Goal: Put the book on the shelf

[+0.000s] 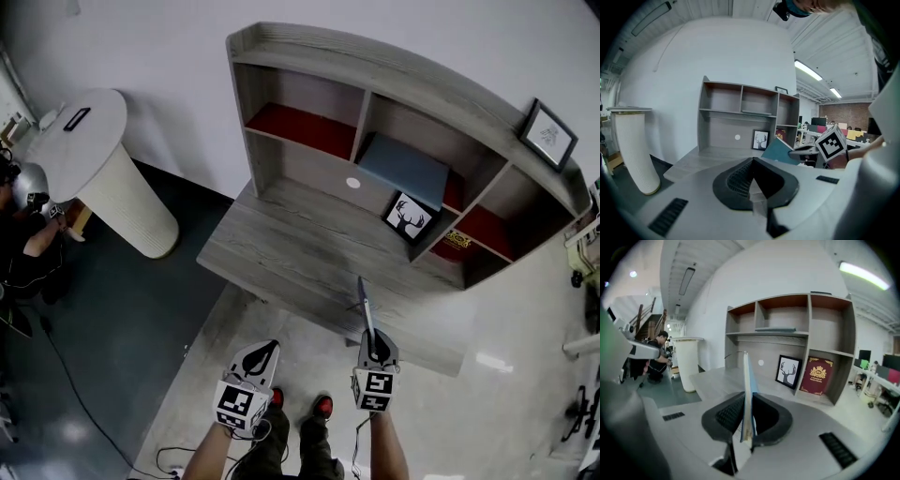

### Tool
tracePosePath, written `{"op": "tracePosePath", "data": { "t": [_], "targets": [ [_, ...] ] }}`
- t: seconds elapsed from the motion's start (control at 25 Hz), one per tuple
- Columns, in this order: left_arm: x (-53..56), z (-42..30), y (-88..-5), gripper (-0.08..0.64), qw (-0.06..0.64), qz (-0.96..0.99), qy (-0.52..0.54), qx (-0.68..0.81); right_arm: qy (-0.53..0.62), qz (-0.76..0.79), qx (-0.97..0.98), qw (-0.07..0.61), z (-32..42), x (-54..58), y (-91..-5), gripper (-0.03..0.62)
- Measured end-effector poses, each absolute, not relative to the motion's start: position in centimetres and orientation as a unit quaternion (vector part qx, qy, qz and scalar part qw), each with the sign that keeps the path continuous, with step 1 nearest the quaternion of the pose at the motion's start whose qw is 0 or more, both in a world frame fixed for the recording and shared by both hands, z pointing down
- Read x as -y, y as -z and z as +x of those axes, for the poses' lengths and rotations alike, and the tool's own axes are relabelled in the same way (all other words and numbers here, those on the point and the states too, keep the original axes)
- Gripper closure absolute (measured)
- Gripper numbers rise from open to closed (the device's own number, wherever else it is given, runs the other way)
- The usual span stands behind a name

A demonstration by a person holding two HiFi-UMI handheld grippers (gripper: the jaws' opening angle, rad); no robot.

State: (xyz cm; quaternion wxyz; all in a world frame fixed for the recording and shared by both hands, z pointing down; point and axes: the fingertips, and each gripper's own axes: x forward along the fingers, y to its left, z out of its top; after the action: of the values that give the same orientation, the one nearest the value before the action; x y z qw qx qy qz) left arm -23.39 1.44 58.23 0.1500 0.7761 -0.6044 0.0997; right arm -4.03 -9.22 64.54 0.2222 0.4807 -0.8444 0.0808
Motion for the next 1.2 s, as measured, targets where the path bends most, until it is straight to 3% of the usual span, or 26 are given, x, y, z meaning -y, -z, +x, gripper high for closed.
{"op": "tracePosePath", "data": {
  "t": [0.36, 1.2],
  "targets": [
    [-1.0, -19.1, -54.2, 0.555, 0.133, 0.798, -0.089, 0.581, -0.196, 0.520, 0.821, 0.131, 1.8, 7.3, -62.4, 0.531],
    [3.8, -7.9, -45.5, 0.555, 0.059, 0.854, -0.073, 0.512, -0.068, 0.565, 0.822, -0.007, 11.5, 6.5, -46.0, 0.531]
  ]
}}
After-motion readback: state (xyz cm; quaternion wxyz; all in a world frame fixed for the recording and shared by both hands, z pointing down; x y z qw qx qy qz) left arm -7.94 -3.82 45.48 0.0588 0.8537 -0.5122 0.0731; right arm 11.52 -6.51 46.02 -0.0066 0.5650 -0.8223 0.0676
